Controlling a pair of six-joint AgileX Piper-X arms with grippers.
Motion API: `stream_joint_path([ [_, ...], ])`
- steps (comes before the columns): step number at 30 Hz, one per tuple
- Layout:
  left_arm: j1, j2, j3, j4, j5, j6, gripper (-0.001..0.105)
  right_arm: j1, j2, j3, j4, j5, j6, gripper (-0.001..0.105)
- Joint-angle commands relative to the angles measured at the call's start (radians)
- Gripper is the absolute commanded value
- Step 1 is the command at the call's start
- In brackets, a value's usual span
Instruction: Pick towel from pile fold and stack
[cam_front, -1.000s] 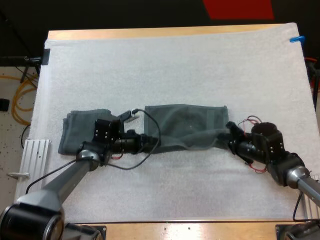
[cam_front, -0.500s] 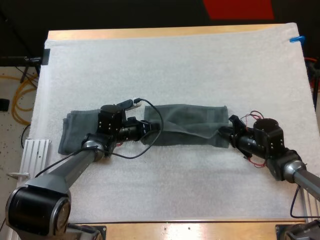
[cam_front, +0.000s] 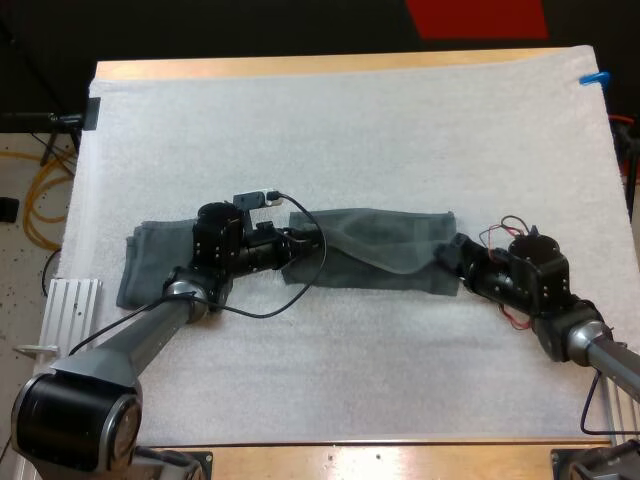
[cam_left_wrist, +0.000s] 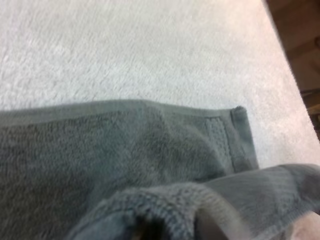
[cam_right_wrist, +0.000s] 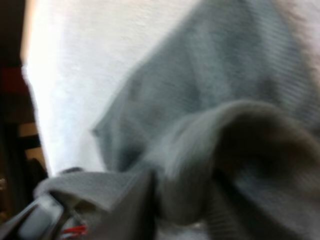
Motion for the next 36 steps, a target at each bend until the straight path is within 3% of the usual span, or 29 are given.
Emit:
stream_joint_path([
  [1,0.003,-0.011,-0.005,-0.026,0.009,0.006,0.015,-0.007,-0.002,-0.005,-0.047,-0.010,-0.019,0.055],
  [3,0.003,-0.013,-0.005,-0.038,0.017,0.006,0.023,-0.007,-0.002,-0.005,-0.130,-0.002,-0.022,0.076],
  [4,0.003,-0.014,-0.005,-0.039,0.021,0.006,0.025,-0.007,-0.002,-0.005,-0.159,-0.002,-0.029,0.078],
  [6,0.003,-0.014,-0.007,-0.052,0.045,0.013,0.027,-0.007,-0.002,-0.006,-0.247,-0.002,-0.069,0.077],
  [10,0.010,-0.018,-0.007,-0.083,0.083,0.027,0.027,-0.007,-0.004,-0.023,-0.291,-0.012,-0.134,0.074],
  [16,0.069,-0.147,-0.007,-0.069,0.084,0.095,0.031,-0.007,-0.049,-0.064,-0.197,-0.028,-0.254,0.074],
  [21,0.156,-0.315,-0.007,-0.067,0.089,0.117,0.052,-0.007,-0.139,-0.125,0.005,-0.002,-0.407,0.074],
  [25,0.206,-0.421,-0.007,-0.021,0.095,0.122,0.058,-0.007,-0.215,-0.169,0.151,0.033,-0.512,0.074],
  [28,0.229,-0.510,-0.010,0.081,0.097,0.176,0.058,-0.007,-0.283,-0.206,0.280,0.088,-0.597,0.074],
  [31,0.232,-0.600,-0.029,0.263,0.081,0.293,0.058,-0.007,-0.350,-0.247,0.420,0.139,-0.683,0.074],
  [34,0.229,-0.684,-0.075,0.527,0.003,0.440,0.060,-0.007,-0.420,-0.281,0.550,0.174,-0.745,0.074],
  [36,0.229,-0.740,-0.122,0.719,-0.067,0.551,0.067,-0.007,-0.469,-0.297,0.632,0.194,-0.766,0.074],
])
